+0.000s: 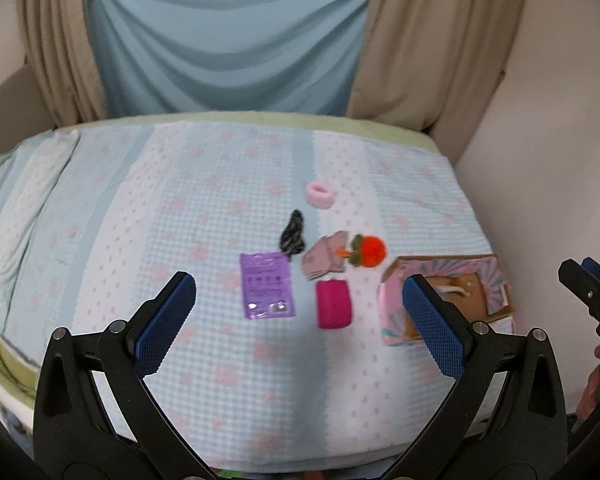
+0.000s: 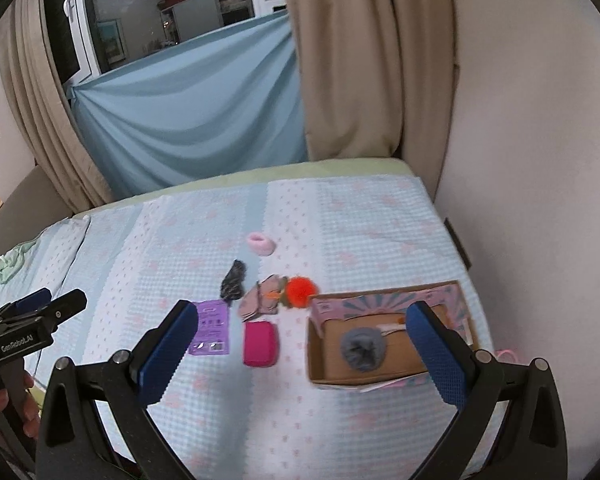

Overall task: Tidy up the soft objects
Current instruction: 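Withdraw both grippers from the box back over the bed, then grasp the purple packet with the left gripper while the right gripper grasps the magenta pouch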

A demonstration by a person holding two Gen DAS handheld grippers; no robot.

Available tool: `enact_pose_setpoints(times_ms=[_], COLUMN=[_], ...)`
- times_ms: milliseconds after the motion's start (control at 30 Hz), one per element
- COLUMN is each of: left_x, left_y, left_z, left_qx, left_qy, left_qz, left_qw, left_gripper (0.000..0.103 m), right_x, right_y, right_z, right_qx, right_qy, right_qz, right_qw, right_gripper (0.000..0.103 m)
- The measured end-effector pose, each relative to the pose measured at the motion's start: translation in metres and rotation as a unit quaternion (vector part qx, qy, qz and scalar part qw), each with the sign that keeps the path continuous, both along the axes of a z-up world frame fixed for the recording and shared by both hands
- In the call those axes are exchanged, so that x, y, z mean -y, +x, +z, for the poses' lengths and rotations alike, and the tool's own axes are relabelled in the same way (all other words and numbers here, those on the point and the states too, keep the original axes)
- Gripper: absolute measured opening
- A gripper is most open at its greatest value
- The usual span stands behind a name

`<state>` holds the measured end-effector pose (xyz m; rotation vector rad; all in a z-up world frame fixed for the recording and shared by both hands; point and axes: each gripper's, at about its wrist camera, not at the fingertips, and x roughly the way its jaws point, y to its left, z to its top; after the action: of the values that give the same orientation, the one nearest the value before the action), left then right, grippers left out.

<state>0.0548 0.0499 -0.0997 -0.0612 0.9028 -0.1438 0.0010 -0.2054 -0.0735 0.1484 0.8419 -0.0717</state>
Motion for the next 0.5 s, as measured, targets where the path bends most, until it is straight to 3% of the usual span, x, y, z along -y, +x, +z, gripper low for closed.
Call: enact_pose_setpoints(times_ms=[267, 367, 500], left_x=[-0.04, -0.047, -0.053], left_y=[0.044, 0.074, 0.105], left_z=[-0.064, -0.111, -0.166], left_qx=[-0.05, -0.083, -0.123], left_qy=[0.004, 0.037, 0.013], left_qz=[-0.007, -0.017, -0.026], left_qw=[0.9987, 0.9957, 0.992], left_gripper=[0.103, 0.103, 0.103], right_x=[-0.057, -0.078, -0.097], right_y=[0.036, 0.049, 0.064], right_z=[-0.057, -0.088, -0.137], right_qx=[-0.035, -0.059, -0.1], right_qy=[-0.003, -0.01, -0.02], right_qz=[0.007, 0.022, 0.03], right_qw=[0.999, 0.998, 0.994], right_gripper=[0.103, 0.103, 0.103])
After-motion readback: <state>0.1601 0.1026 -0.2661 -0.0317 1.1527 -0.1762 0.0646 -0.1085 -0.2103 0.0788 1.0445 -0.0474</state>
